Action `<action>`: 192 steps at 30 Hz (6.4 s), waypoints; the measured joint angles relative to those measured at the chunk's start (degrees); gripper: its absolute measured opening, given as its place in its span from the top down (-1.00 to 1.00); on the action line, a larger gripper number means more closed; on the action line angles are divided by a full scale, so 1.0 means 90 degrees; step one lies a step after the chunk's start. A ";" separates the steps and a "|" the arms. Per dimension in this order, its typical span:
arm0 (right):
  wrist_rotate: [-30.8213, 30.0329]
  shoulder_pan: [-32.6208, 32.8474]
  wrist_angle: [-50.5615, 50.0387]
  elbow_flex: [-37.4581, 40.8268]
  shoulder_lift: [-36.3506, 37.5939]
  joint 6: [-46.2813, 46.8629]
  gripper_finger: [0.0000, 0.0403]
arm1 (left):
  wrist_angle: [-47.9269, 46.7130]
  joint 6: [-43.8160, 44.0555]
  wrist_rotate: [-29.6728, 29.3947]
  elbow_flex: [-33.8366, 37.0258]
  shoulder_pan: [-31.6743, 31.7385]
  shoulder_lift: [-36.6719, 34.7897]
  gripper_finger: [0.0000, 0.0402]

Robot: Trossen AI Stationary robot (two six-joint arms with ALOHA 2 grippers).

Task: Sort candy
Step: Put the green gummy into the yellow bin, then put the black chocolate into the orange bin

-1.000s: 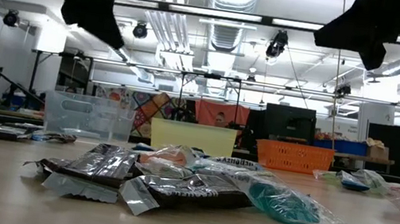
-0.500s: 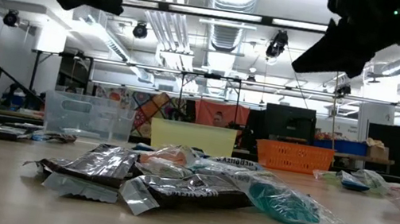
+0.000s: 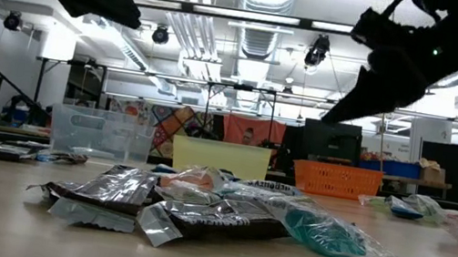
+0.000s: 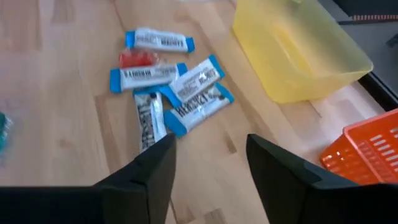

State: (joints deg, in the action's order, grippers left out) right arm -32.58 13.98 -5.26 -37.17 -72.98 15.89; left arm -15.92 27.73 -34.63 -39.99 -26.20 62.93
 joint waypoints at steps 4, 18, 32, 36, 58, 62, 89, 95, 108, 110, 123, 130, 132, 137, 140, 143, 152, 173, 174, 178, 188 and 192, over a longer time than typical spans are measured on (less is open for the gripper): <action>0.0284 0.0000 -0.0099 0.0000 -0.0161 0.0062 -0.02 | 0.0007 0.0002 0.0000 0.0000 0.0005 0.0175 0.53; 0.1165 -0.0034 -0.4045 -0.1176 -0.0300 0.5598 0.09 | 0.0015 0.0097 -0.0412 -0.0007 0.0005 0.0731 0.53; 0.1693 -0.0030 -0.4722 -0.1376 -0.1172 0.6072 0.09 | 0.0010 0.0100 -0.0421 -0.0012 0.0005 0.0751 0.53; 0.1688 -0.0032 -0.4731 -0.1375 -0.1174 0.6070 0.09 | 0.0010 0.0100 -0.0425 -0.0012 0.0005 0.0751 0.53; 0.2670 -0.0029 -0.6041 -0.1370 -0.1106 0.6786 0.09 | 0.0010 0.0043 -0.0440 -0.0010 0.0012 0.0751 0.53; 0.2280 -0.0029 -0.6005 -0.1370 -0.1107 0.6756 0.09 | 0.0012 0.0039 -0.0600 -0.0010 0.0015 0.0749 0.53; 0.1807 -0.0046 -0.5473 -0.1315 -0.1914 0.6572 0.47 | 0.0010 -0.0022 -0.0610 -0.0005 0.0017 0.0749 0.53; 0.1805 -0.0046 -0.5292 -0.1316 -0.1914 0.6386 0.83 | 0.0011 -0.0022 -0.0609 -0.0005 0.0017 0.0749 0.53; 0.1587 -0.0046 -0.5387 -0.1493 -0.1257 0.5961 0.96 | 0.0015 -0.0022 -0.0610 -0.0005 0.0017 0.0749 0.53; 0.1426 -0.0046 -0.5380 -0.1571 -0.1068 0.5769 0.96 | 0.0026 -0.0022 -0.0610 -0.0005 0.0017 0.0749 0.53; 0.0270 -0.0676 -0.1508 -0.1780 -0.0404 0.1314 0.96 | 0.0292 -0.0049 -0.0614 -0.0005 0.0017 0.0749 0.53; 0.0292 -0.1477 0.1162 -0.1778 -0.0927 -0.1082 0.96 | 0.0346 -0.0046 -0.0609 -0.0005 0.0017 0.0749 0.53; 0.0299 -0.1771 0.1630 -0.1778 -0.1151 -0.1377 0.96 | 0.0333 -0.0033 -0.0600 -0.0005 0.0017 0.0749 0.53; 0.0314 -0.2473 0.2285 -0.1770 -0.1788 -0.1584 0.96 | 0.0337 0.0022 -0.0555 -0.0005 0.0015 0.0749 0.53; 0.0331 -0.2811 0.2329 -0.1768 -0.2120 -0.1442 0.96 | 0.0333 0.0029 -0.0549 -0.0005 0.0015 0.0749 0.53; 0.0334 -0.3066 0.2332 -0.1768 -0.2413 -0.1167 0.96 | 0.0333 0.0029 -0.0547 -0.0005 0.0015 0.0749 0.53; 0.0836 -0.3255 0.2370 -0.1768 -0.2738 -0.0763 0.77 | 0.0333 0.0029 -0.0544 -0.0005 0.0015 0.0749 0.53; 0.2834 -0.2609 0.1480 -0.1780 -0.1269 -0.0221 0.16 | 0.0174 0.0794 0.0729 -0.0005 0.0015 0.0749 0.53; 0.2839 -0.2468 0.1313 -0.1780 -0.1158 -0.0141 0.16 | 0.0098 0.1041 0.0919 -0.0005 0.0015 0.0749 0.53; 0.2842 -0.1898 0.0558 -0.1780 -0.0782 0.0174 0.21 | -0.0488 0.2387 0.1611 -0.0005 0.0015 0.0749 0.53; 0.2788 -0.0952 0.0184 -0.1780 -0.0655 0.0404 0.30 | -0.2753 0.6295 0.1710 -0.0005 0.0038 0.0842 0.53; 0.2784 -0.0897 0.0146 -0.1780 -0.0707 0.0395 0.31 | -0.2751 0.6390 0.1628 -0.0005 0.0057 0.1122 0.53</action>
State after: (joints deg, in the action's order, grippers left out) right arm -7.52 5.91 -3.94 -53.19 -79.35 19.45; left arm -40.68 85.23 -19.98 -40.03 -25.68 73.03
